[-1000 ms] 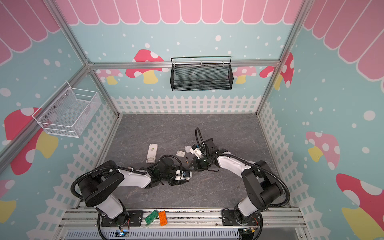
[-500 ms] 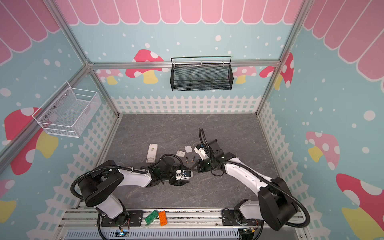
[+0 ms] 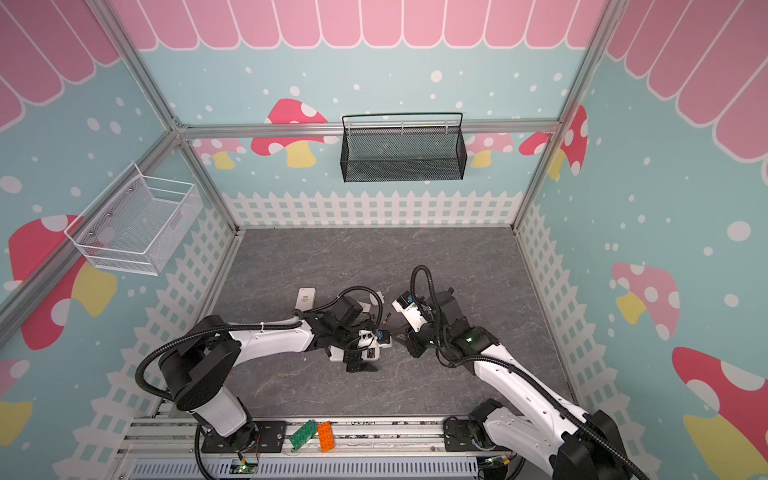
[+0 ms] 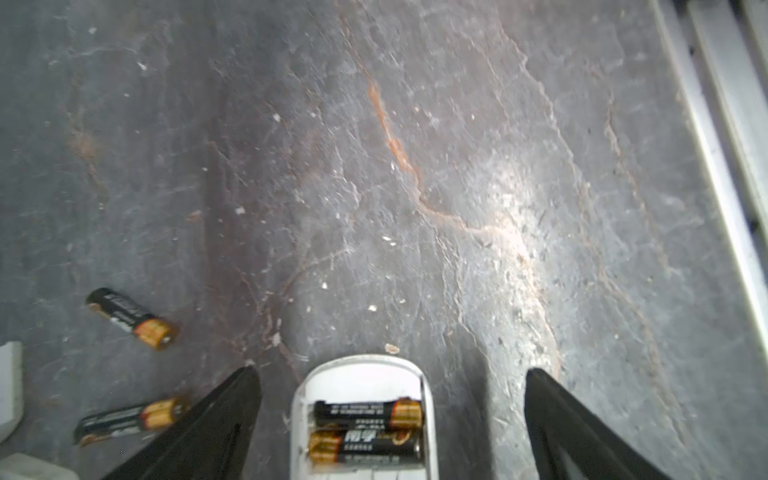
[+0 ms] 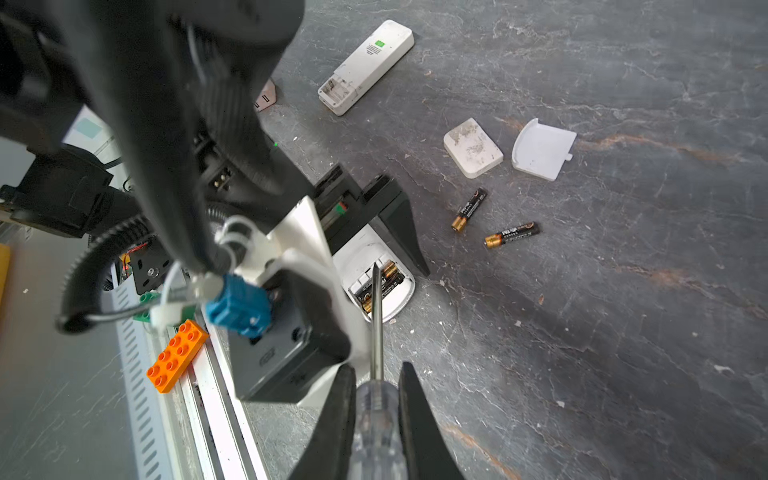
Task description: Unload the batteries from the remote control
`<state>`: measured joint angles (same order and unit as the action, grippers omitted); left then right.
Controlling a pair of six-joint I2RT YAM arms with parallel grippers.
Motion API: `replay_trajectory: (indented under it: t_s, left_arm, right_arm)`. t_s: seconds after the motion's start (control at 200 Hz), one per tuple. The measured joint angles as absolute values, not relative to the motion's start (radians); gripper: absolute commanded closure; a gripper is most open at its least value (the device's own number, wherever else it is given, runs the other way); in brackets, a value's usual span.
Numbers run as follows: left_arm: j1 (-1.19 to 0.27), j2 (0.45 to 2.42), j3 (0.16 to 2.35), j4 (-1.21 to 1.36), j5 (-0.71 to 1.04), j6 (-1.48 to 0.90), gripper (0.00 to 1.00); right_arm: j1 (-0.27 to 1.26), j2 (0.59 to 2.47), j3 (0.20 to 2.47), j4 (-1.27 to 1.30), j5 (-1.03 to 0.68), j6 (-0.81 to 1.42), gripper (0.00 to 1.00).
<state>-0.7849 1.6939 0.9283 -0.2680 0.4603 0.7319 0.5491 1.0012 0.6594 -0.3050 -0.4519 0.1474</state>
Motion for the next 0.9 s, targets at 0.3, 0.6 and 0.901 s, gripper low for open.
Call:
replay_trajectory:
  t_s: [0.3, 0.6, 0.901]
  left_arm:
    - [-0.723, 1.63, 1.016, -0.514, 0.358, 0.688, 0.01]
    - [-0.677, 1.549, 0.925, -0.603, 0.345, 0.782, 0.0]
    - [-0.661, 1.587, 0.876, -0.594, 0.318, 0.861, 0.08]
  right_arm:
    - [0.538, 1.094, 0.714, -0.321, -0.457, -0.031, 1.0]
    - [0.538, 1.242, 0.826, -0.462, -0.554, -0.257, 1.0]
    - [0.565, 1.344, 0.85, -0.561, -0.62, -0.4, 1.0]
